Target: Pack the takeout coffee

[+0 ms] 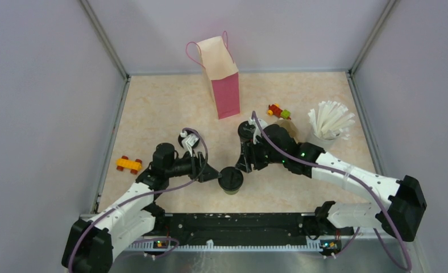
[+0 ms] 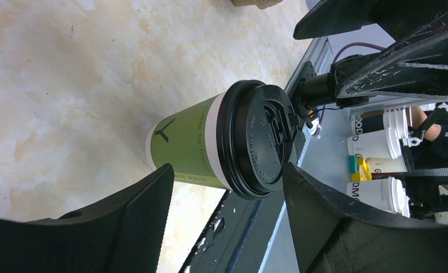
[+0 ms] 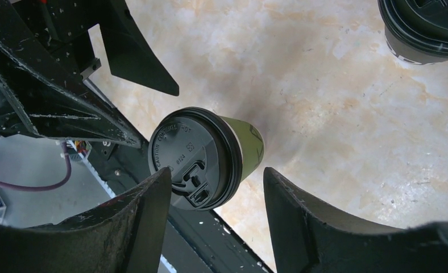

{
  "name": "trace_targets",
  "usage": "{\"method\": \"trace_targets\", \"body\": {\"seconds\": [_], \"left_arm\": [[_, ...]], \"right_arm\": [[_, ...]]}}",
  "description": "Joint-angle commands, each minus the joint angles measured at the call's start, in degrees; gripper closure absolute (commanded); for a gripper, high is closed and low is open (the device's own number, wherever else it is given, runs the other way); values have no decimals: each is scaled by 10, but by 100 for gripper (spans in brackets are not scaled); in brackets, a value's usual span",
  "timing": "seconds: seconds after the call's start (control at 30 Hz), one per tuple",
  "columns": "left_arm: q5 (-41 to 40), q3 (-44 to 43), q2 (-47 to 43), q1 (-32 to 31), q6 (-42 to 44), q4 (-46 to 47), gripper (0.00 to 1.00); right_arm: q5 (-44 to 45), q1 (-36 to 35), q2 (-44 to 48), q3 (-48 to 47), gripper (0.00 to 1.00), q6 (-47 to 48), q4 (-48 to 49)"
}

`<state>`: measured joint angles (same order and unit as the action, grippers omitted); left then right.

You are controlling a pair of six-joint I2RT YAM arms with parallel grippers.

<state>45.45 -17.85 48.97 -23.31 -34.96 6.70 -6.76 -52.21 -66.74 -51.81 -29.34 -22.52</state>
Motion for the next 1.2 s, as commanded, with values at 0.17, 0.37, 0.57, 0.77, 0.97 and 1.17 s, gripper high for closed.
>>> {"method": "trace_targets", "body": {"seconds": [0.17,0.37,0.57,0.77,0.97,1.17], "left_arm": [[3,3,35,-11,2,71,30],[0,4,49,-16,3,79,31],[-32,5,59,-20,16,56,35],[-51,4,77,-24,37,33,43],[-61,-1,86,-29,50,25,45],[-72,-6,109,-32,62,7,47]], "right_arm": [[-41,18,-18,12,41,22,44],[-51,23,-24,23,41,26,54],[-57,27,-33,41,41,24,72],[-63,32,-37,51,42,21,82],[-64,32,-37,55,43,19,89],[-65,33,-40,77,45,13,109]]}}
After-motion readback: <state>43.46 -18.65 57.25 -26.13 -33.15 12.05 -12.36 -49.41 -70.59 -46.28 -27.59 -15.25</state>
